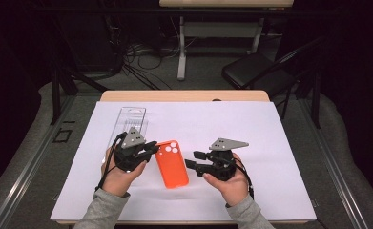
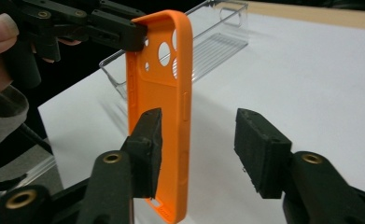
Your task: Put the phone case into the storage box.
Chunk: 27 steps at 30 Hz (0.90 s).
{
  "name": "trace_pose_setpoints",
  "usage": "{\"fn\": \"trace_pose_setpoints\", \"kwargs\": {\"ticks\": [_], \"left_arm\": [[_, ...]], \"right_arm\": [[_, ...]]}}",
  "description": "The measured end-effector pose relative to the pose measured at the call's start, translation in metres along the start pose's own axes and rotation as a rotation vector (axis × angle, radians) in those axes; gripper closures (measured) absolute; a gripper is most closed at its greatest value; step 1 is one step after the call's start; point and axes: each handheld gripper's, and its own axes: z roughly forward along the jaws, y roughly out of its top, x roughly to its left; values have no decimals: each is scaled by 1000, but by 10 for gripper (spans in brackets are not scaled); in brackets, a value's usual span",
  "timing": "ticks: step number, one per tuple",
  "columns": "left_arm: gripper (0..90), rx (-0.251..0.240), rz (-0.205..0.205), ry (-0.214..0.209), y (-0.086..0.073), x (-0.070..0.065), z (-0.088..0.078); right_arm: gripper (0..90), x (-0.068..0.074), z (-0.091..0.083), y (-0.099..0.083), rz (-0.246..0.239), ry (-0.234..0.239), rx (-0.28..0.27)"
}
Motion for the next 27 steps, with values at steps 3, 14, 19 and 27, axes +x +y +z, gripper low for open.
{"fn": "trace_pose_setpoints", "kwargs": {"ticks": [3, 14, 19, 27], "left_arm": [[805, 0, 1, 2, 0, 0, 0], [805, -2, 17, 4, 0, -1, -1], [805, -13, 9, 7, 0, 0, -1], [804, -8, 34, 0, 0, 0, 0]], "right_arm": [[438, -1, -2, 1, -32, -22, -16], [309, -8, -4, 0, -84, -111, 1], [239, -10, -6, 0, -80, -140, -4], [176, -18, -13, 2, -40, -174, -26]]}}
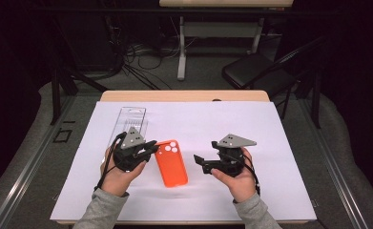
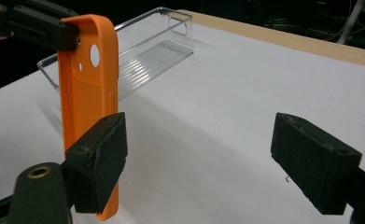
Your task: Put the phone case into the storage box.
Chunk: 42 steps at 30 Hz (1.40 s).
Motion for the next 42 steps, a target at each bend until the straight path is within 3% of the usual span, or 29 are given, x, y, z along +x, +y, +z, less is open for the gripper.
{"fn": "trace_pose_setpoints", "kwargs": {"ticks": [4, 10, 13, 20, 29, 34, 42], "left_arm": [[803, -19, 10, -22, 1, 1, -2], [803, -14, 17, -21, -1, 4, -3], [803, -17, 17, -27, -1, 4, -3], [803, -26, 46, -19, 0, 5, -2], [803, -19, 47, -28, 0, 9, -1], [802, -43, 57, -25, 3, 12, 1], [801, -20, 60, -31, 7, 20, 5]], "right_arm": [[141, -3, -4, -2, -40, -32, 4], [0, -12, -13, -12, -42, -91, 14], [0, -17, -17, -19, -41, -118, 18], [0, -24, -23, -38, -30, -124, 40], [0, -34, -32, -51, -39, -152, 27], [0, -41, -37, -57, -22, -171, 33], [0, -46, -38, -66, 6, -176, 50]]}}
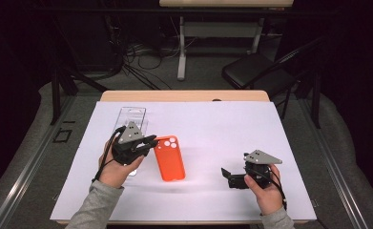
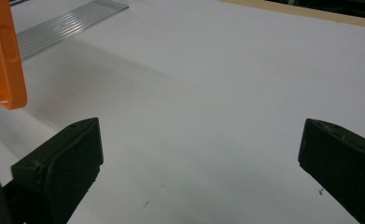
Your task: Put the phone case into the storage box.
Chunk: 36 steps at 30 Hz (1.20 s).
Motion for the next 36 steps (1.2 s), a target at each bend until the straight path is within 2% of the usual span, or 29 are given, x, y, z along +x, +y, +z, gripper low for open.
{"fn": "trace_pose_setpoints", "kwargs": {"ticks": [4, 10, 13, 24, 29, 36], "left_arm": [[800, 17, 13, 8, 6, 3, -1], [801, 27, -17, -14, 12, 11, 0], [801, 32, -18, -25, 15, 13, 2], [800, 50, 13, -48, 28, 19, 4], [798, 23, 18, -54, 30, 25, 7], [799, 52, 38, -53, 36, 28, 11]], "right_arm": [[0, -2, 1, -4, 20, -1, 6], [0, -2, 0, -3, 19, 3, -1], [0, -1, 0, -3, 20, 3, -6], [0, -2, 1, -5, 24, 3, -4], [0, -4, 1, -6, 22, 0, -2], [0, -4, 0, -6, 23, -3, -4]]}}
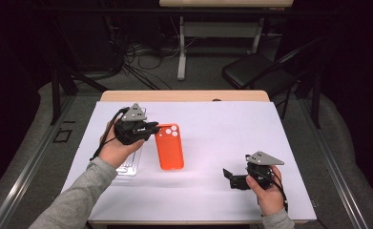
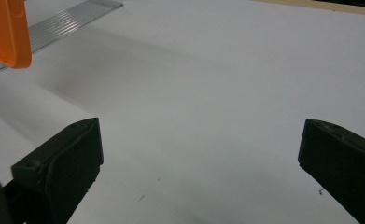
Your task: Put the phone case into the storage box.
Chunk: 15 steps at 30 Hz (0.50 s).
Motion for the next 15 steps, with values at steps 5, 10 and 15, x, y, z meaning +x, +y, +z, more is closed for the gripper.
{"fn": "trace_pose_setpoints", "kwargs": {"ticks": [5, 10, 15], "left_arm": [[799, -6, 16, 5, 3, 1, 3], [799, -9, 40, 25, 6, 5, 4], [799, -11, 52, 41, 7, 11, 4]], "right_arm": [[0, 1, 0, -1, 2, 2, 6], [0, 0, 0, -1, 3, 0, 0], [0, -2, -1, -2, 8, -3, -3]]}}
